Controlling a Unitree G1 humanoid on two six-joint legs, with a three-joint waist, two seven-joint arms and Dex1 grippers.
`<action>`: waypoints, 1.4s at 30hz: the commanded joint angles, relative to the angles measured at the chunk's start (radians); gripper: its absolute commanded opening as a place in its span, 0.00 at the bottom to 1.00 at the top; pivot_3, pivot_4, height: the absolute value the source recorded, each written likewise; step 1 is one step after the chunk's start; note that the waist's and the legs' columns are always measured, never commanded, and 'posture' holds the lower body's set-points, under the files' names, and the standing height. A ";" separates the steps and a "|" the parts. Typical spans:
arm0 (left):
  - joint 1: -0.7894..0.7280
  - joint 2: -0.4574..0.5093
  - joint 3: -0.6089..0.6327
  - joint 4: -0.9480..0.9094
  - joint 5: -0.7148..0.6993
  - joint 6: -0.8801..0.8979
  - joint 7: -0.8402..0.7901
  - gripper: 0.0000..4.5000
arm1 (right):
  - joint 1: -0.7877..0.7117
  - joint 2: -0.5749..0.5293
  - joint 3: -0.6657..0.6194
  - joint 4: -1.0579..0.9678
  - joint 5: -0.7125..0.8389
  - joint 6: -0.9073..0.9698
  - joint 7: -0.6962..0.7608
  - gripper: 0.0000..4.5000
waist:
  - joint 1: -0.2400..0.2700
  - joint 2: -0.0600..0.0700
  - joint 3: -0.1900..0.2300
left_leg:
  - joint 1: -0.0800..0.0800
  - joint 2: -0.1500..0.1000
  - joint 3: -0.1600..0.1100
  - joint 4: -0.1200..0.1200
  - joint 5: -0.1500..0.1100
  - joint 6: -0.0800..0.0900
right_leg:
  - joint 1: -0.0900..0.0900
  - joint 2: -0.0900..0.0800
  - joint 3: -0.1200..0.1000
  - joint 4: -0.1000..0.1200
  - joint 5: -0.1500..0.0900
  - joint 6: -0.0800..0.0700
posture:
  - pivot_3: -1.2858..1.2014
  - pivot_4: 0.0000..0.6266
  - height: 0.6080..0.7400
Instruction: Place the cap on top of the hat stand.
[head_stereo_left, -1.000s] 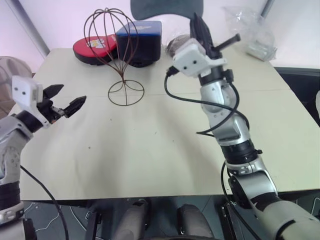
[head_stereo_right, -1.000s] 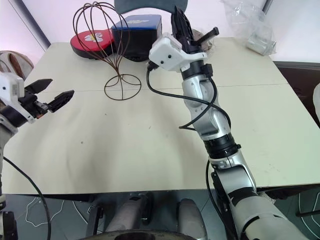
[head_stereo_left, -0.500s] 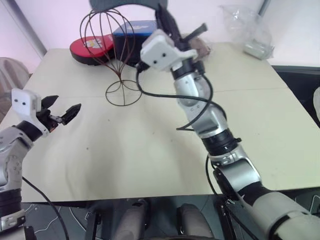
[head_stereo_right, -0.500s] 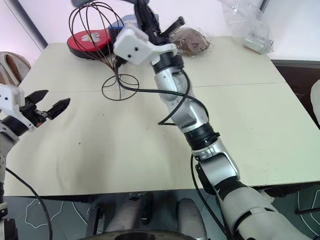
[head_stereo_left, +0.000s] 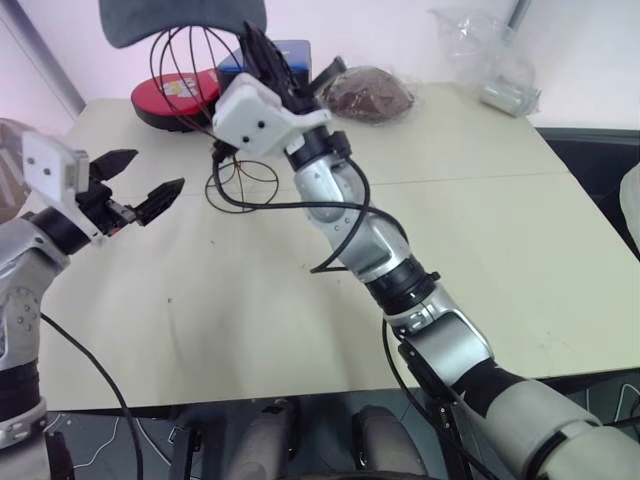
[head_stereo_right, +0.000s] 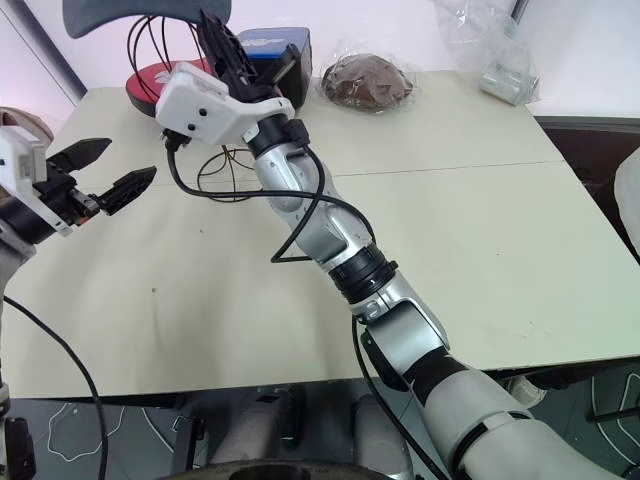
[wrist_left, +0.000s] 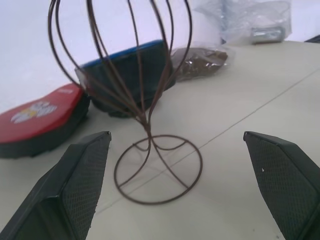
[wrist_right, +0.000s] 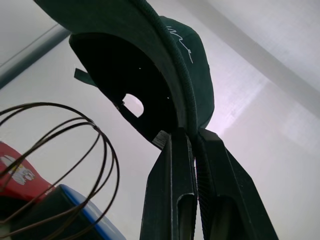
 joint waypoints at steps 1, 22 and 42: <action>0.017 0.021 0.022 -0.045 -0.009 0.007 -0.005 1.00 | -0.020 0.022 0.009 -0.003 0.005 -0.032 -0.022 0.01 | -0.001 0.000 0.000 | 0.000 0.000 0.000 0.000 0.000 0.000 | 0.000 0.000 0.000 0.000 0.000 0.000 | 0.52 0.24 1.00; 0.179 0.081 0.201 -0.233 -0.097 0.135 0.021 1.00 | 0.109 0.023 0.074 0.046 -0.022 -0.071 -0.053 0.01 | -0.018 0.000 0.000 | 0.000 0.000 -0.001 -0.001 0.000 -0.001 | 0.000 0.000 0.000 0.000 0.000 -0.001 | 0.52 0.24 1.00; 0.277 0.060 0.380 -0.365 -0.293 0.270 0.116 1.00 | 0.114 0.004 0.084 0.156 -0.046 -0.090 -0.118 0.01 | -0.018 0.000 0.000 | 0.000 0.000 -0.001 -0.001 0.000 -0.001 | 0.000 0.001 0.000 0.000 -0.001 -0.001 | 0.52 0.24 1.00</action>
